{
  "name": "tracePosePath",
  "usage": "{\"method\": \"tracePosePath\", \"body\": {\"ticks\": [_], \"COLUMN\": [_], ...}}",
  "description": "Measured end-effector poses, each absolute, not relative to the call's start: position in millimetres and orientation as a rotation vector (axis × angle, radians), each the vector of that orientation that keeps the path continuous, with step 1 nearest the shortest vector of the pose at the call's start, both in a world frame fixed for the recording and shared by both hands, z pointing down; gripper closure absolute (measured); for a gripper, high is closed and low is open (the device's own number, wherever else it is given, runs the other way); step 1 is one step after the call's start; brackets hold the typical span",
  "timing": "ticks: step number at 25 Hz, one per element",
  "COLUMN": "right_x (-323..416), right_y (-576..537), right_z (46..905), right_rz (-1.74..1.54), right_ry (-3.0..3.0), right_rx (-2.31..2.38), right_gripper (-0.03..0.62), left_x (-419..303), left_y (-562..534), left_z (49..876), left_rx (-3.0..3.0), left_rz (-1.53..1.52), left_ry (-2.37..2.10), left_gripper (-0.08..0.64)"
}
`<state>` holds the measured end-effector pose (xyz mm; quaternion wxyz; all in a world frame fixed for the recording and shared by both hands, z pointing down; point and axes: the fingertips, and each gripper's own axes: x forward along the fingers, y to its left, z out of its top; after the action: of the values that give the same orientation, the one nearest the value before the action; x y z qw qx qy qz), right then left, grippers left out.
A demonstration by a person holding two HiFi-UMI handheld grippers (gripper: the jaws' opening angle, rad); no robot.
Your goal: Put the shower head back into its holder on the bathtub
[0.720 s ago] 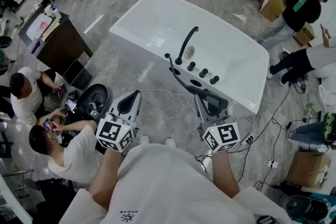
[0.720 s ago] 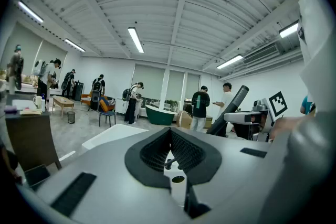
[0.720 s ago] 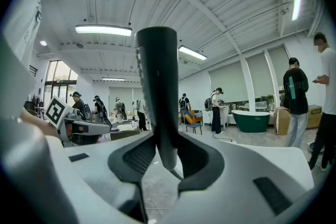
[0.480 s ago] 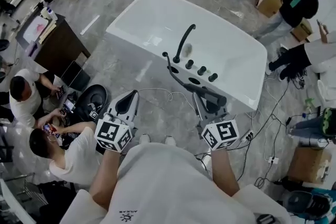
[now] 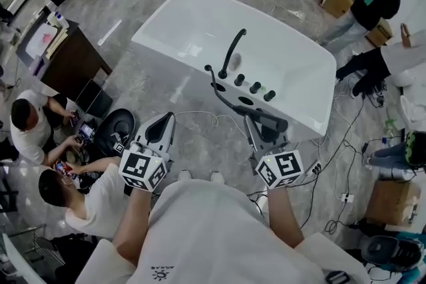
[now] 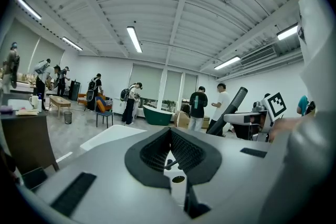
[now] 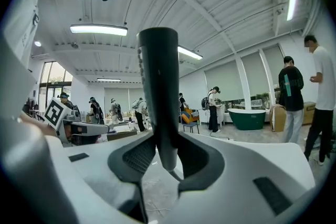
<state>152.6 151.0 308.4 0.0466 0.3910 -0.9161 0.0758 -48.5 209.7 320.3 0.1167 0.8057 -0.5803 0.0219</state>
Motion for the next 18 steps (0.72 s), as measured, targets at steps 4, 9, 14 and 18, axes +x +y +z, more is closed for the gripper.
{"method": "tracePosePath", "body": {"ticks": [4,9,14,18], "right_x": [146.4,150.5,142.6,131.0], "right_y": [150.4,151.9,156.6,162.5], "right_z": [307.5,307.3,304.1,302.5], "right_rz": [0.217,0.226,0.216,0.199], "right_ry": [-2.784,-2.78,-2.772,-2.765], "right_rx": [1.21,1.232,1.24,1.246], "right_gripper": [0.451,0.451,0.451,0.451], "left_x": [-57.9,-55.8,-58.8,-68.7], "left_y": [207.5,207.3,210.6,216.7], "left_z": [321.3,321.6,323.2,322.6], "left_rx": [2.351,2.371,2.403,2.417], "left_rz": [0.054,0.062,0.081,0.078], "left_ry": [-1.691,-1.675,-1.62,-1.609], "left_gripper": [0.551,0.551,0.551,0.551]}}
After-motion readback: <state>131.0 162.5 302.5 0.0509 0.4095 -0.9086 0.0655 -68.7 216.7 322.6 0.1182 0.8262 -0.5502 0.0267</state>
